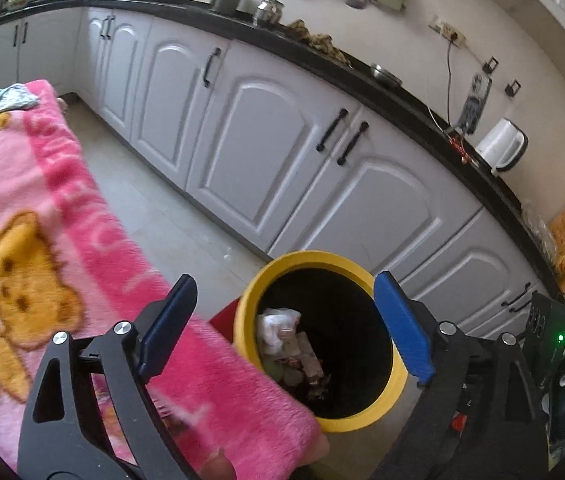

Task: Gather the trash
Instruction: 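Carry the bag and box over the yellow bin and open both tools, then grasp the pink snack bar with the left tool while the right tool grasps the brown chocolate bar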

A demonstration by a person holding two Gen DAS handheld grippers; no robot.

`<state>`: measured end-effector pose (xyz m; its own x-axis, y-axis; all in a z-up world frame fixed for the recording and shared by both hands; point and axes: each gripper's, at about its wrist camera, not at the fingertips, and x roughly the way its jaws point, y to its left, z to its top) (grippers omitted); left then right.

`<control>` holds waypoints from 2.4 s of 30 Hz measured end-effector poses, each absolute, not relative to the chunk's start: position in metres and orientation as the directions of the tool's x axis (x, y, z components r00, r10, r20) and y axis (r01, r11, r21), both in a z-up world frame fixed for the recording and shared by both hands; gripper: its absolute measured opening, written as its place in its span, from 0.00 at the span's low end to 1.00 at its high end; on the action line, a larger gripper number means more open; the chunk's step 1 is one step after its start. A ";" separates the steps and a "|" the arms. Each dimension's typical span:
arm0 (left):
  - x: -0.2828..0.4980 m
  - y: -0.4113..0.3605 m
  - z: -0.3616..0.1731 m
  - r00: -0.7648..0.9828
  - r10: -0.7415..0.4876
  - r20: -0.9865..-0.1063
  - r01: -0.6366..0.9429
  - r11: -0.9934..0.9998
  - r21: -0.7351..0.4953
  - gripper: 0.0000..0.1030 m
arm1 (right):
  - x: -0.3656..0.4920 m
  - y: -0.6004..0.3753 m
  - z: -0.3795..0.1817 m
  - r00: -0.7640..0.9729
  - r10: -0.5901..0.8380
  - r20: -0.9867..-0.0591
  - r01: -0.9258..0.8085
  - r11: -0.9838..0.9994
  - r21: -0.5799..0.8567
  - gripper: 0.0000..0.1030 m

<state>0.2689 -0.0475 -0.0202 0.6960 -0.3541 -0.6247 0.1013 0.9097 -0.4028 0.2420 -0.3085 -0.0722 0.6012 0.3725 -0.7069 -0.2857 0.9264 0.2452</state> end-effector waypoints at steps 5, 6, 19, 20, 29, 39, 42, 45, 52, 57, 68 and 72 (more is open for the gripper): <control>0.250 -0.008 -0.012 0.724 -0.326 -0.608 0.050 0.904 -0.426 0.83 | 0.233 -0.288 -0.059 0.600 0.410 -0.687 -0.336 0.909 0.248 0.61; 0.247 -0.001 -0.011 0.728 -0.319 -0.607 0.039 0.903 -0.428 0.83 | 0.232 -0.284 -0.058 0.598 0.415 -0.686 -0.346 0.905 0.246 0.61; 0.211 0.069 -0.013 0.762 -0.244 -0.600 -0.073 0.888 -0.454 0.83 | 0.212 -0.213 -0.038 0.557 0.489 -0.672 -0.494 0.845 0.206 0.61; 0.208 0.074 -0.015 0.761 -0.239 -0.603 -0.080 0.887 -0.454 0.83 | 0.211 -0.207 -0.038 0.551 0.494 -0.673 -0.503 0.840 0.204 0.61; 0.191 0.101 -0.029 0.752 -0.204 -0.627 -0.139 0.881 -0.453 0.83 | 0.199 -0.164 -0.043 0.503 0.520 -0.690 -0.578 0.796 0.178 0.61; 0.175 0.121 -0.042 0.739 -0.162 -0.654 -0.178 0.889 -0.422 0.86 | 0.189 -0.127 -0.057 0.454 0.530 -0.716 -0.639 0.754 0.153 0.61; 0.174 0.124 -0.049 0.721 -0.155 -0.675 -0.192 0.892 -0.409 0.86 | 0.188 -0.119 -0.063 0.439 0.529 -0.726 -0.651 0.744 0.148 0.61; 0.174 0.126 -0.060 0.693 -0.154 -0.704 -0.202 0.896 -0.395 0.86 | 0.190 -0.112 -0.071 0.424 0.522 -0.740 -0.657 0.739 0.145 0.61; 0.175 0.121 -0.080 0.656 -0.196 -0.729 -0.183 0.895 -0.406 0.86 | 0.197 -0.102 -0.086 0.399 0.508 -0.763 -0.657 0.739 0.149 0.60; 0.179 0.116 -0.086 0.647 -0.212 -0.733 -0.174 0.894 -0.413 0.86 | 0.199 -0.097 -0.091 0.390 0.503 -0.771 -0.663 0.735 0.144 0.57; 0.199 0.104 -0.106 0.590 -0.409 -0.696 -0.130 0.802 -0.582 0.60 | 0.210 -0.088 -0.108 0.347 0.497 -0.795 -0.674 0.722 0.158 0.32; 0.211 0.091 -0.109 0.567 -0.451 -0.689 -0.110 0.788 -0.606 0.52 | 0.216 -0.090 -0.117 0.315 0.517 -0.796 -0.657 0.724 0.211 0.27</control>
<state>0.2107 0.0910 -0.1095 0.5673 -0.4507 -0.6892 -0.1102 0.7879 -0.6059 0.2164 -0.0900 -0.1171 0.3149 0.5169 -0.7960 -0.6566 0.7242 0.2106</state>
